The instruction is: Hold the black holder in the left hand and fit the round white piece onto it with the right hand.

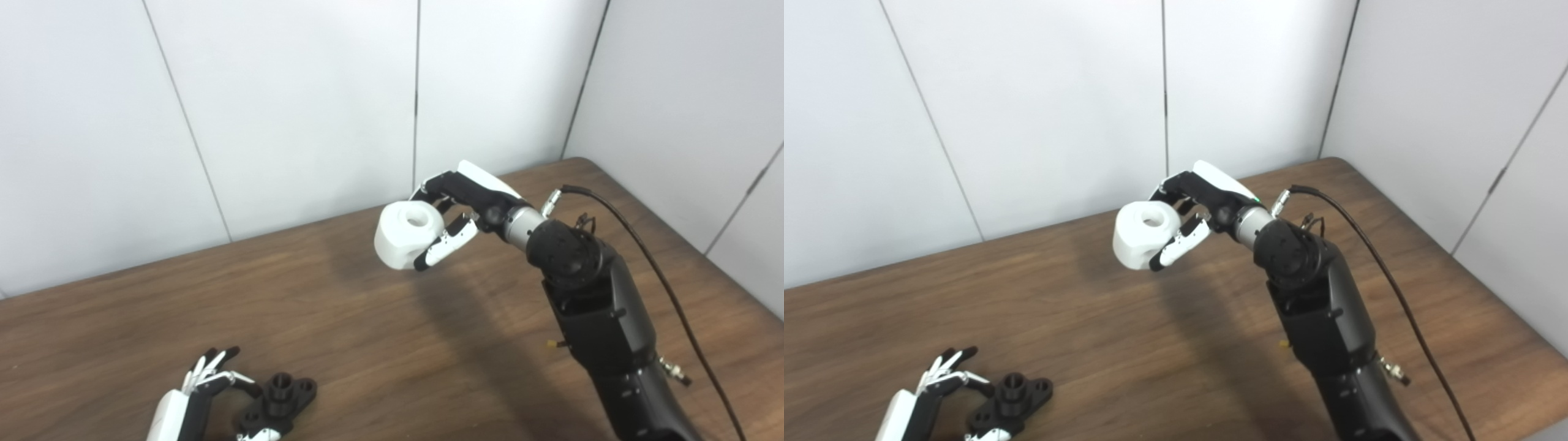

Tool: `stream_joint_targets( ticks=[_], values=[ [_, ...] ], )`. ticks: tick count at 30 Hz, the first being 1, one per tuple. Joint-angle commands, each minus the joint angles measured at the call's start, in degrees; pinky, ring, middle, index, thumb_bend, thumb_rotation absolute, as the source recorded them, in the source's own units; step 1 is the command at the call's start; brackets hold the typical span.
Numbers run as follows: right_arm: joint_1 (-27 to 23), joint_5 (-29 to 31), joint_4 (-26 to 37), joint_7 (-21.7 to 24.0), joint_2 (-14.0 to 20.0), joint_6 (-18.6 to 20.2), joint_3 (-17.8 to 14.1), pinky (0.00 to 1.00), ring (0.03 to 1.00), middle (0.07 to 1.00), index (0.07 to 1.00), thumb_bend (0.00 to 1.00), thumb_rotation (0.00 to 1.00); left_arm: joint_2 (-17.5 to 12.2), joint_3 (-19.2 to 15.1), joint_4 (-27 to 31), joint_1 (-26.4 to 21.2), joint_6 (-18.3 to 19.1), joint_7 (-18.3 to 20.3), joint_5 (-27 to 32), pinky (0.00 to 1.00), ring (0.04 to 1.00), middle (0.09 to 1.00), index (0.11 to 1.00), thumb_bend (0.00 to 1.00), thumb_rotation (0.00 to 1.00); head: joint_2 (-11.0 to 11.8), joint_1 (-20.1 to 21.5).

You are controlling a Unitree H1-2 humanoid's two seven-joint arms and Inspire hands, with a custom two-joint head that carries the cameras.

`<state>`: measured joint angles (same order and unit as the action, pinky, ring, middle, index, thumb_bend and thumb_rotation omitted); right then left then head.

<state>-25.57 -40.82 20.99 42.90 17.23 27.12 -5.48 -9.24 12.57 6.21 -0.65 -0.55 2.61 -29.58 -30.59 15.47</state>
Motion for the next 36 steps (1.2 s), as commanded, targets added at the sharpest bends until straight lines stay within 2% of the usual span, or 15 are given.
stream_joint_targets(
  ticks=[1, 5, 9, 13, 23, 36],
  values=[
    [-2.7, -1.7, 3.5, 2.8, -0.5, -0.2, -0.7, 0.84, 0.851, 0.796, 0.477, 0.51, 0.13, 0.5, 0.9, -1.1, -0.2, 0.4, 0.2, -0.7, 1.0, 1.0, 0.911, 0.482, 0.52, 0.04, 0.0, -0.7],
    [-2.3, -0.7, 6.8, 6.9, -1.2, -0.2, 0.3, 0.8, 0.83, 0.798, 0.478, 0.51, 0.13, 1.3, 2.1, -0.8, -0.3, 2.1, 0.6, -2.2, 1.0, 1.0, 0.915, 0.481, 0.52, 0.04, -0.7, -4.4],
    [-1.7, -0.2, 8.5, 10.0, -1.6, -0.2, 2.1, 0.86, 0.852, 0.799, 0.478, 0.51, 0.13, 2.4, 3.6, 0.1, -0.3, 4.5, 0.9, -4.7, 1.0, 1.0, 0.912, 0.481, 0.52, 0.04, -1.7, -7.4],
    [-1.3, 0.5, 9.0, 11.6, -2.2, -0.2, 3.4, 0.86, 0.854, 0.814, 0.477, 0.51, 0.13, 3.5, 4.8, 0.3, -0.5, 5.8, 0.6, -6.2, 1.0, 1.0, 0.912, 0.481, 0.52, 0.04, -2.7, -9.8],
    [-1.3, 1.9, 9.8, 12.6, -2.7, -0.2, 5.6, 0.92, 0.898, 0.837, 0.477, 0.51, 0.13, 5.8, 6.3, 0.3, -1.4, 8.3, 0.7, -8.4, 1.0, 1.0, 0.914, 0.481, 0.52, 0.04, -5.4, -15.0],
    [0.3, 2.6, 10.3, 12.0, -3.1, -0.2, 9.6, 0.86, 0.89, 0.816, 0.476, 0.51, 0.13, 6.5, 7.0, 1.4, -1.5, 9.4, 1.1, -8.8, 1.0, 1.0, 0.916, 0.48, 0.52, 0.05, -7.0, -16.0]
  ],
)
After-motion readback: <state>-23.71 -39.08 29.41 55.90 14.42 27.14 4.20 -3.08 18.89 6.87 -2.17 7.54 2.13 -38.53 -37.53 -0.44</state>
